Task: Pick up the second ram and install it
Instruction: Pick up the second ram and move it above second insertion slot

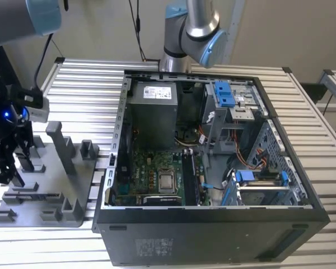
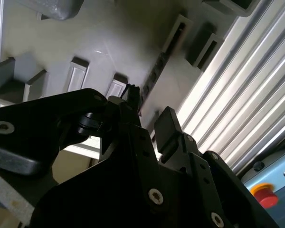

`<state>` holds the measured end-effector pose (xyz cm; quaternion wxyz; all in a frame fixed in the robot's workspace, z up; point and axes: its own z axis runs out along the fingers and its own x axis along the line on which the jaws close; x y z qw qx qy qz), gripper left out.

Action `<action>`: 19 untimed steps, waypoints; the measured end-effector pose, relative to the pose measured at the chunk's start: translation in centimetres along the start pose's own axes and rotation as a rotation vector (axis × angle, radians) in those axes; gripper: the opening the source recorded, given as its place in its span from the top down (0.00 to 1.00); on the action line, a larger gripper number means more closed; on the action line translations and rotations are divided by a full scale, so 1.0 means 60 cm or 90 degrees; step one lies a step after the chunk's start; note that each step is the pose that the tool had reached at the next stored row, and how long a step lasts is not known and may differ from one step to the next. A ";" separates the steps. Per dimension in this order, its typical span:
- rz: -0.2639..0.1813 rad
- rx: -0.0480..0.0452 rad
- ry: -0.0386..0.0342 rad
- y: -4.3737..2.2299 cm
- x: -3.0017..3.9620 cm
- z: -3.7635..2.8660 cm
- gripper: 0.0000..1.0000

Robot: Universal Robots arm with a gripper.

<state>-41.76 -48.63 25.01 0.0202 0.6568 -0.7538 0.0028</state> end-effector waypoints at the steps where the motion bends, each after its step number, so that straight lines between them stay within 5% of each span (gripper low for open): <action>1: -0.001 0.0001 -0.0001 0.000 0.000 0.002 0.58; 19: -0.002 0.0001 0.0001 0.000 0.000 0.011 0.58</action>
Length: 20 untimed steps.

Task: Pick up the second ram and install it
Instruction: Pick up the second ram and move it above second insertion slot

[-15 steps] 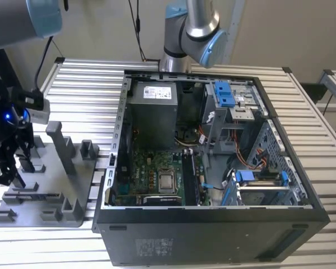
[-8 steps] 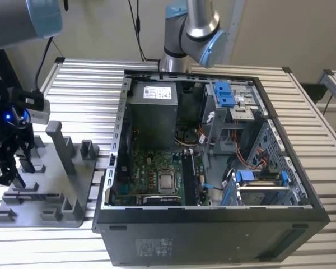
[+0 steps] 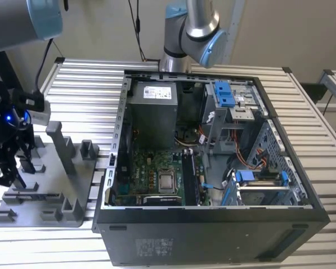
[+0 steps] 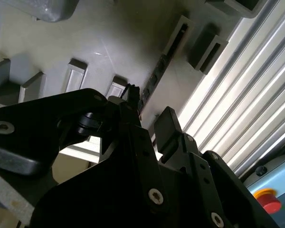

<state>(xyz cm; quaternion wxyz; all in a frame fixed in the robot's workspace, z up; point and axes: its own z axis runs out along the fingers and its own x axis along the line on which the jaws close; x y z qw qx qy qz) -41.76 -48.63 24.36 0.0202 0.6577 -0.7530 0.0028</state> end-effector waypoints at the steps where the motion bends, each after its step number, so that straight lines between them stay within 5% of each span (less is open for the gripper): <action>1: 0.000 0.0000 0.0000 0.000 0.000 0.000 0.58; 20: -0.012 0.0016 -0.0002 0.002 0.000 0.018 0.58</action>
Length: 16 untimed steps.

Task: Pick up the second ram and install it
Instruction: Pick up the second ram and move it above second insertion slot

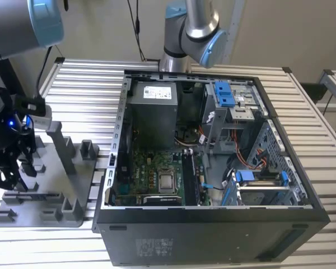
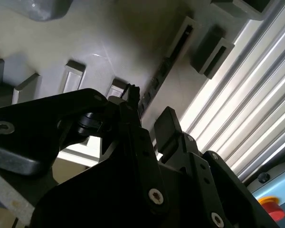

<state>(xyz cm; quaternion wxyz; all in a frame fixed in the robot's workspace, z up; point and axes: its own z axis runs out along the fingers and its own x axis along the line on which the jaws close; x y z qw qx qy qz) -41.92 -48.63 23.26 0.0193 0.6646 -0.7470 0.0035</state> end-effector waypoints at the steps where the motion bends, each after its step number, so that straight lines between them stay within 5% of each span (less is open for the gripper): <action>1: 0.000 0.0000 0.0000 0.000 0.000 0.001 0.58; 16: -0.002 0.0006 0.0001 0.001 0.000 0.009 0.58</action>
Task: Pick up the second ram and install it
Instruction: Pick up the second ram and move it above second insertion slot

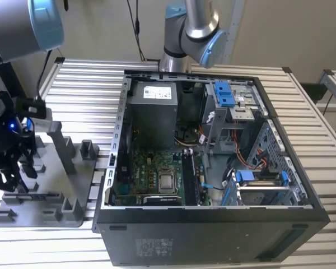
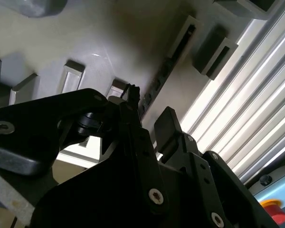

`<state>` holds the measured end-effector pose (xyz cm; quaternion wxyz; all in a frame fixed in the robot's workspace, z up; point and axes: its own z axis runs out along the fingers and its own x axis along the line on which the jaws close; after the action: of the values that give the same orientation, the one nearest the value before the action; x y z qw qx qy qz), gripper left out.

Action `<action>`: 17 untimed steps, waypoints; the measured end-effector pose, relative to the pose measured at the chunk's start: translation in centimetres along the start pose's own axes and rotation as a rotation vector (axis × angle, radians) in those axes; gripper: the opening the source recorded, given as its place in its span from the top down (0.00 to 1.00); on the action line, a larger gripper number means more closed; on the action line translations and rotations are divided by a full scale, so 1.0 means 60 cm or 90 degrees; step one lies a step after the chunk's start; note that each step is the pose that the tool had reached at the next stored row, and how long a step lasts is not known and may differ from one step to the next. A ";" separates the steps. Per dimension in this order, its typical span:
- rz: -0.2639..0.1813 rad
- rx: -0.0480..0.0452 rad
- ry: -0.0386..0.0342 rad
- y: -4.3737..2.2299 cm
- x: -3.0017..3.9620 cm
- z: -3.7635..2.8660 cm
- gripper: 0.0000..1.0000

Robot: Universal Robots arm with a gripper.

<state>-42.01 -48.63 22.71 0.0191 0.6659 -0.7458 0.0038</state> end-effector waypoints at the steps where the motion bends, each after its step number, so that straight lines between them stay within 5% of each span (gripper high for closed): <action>1: -0.001 0.0004 0.0000 0.000 0.000 0.001 0.58; 17: -0.033 0.0057 0.0001 0.007 0.000 0.017 0.58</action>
<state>-42.46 -48.63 21.73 0.0162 0.6849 -0.7284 0.0068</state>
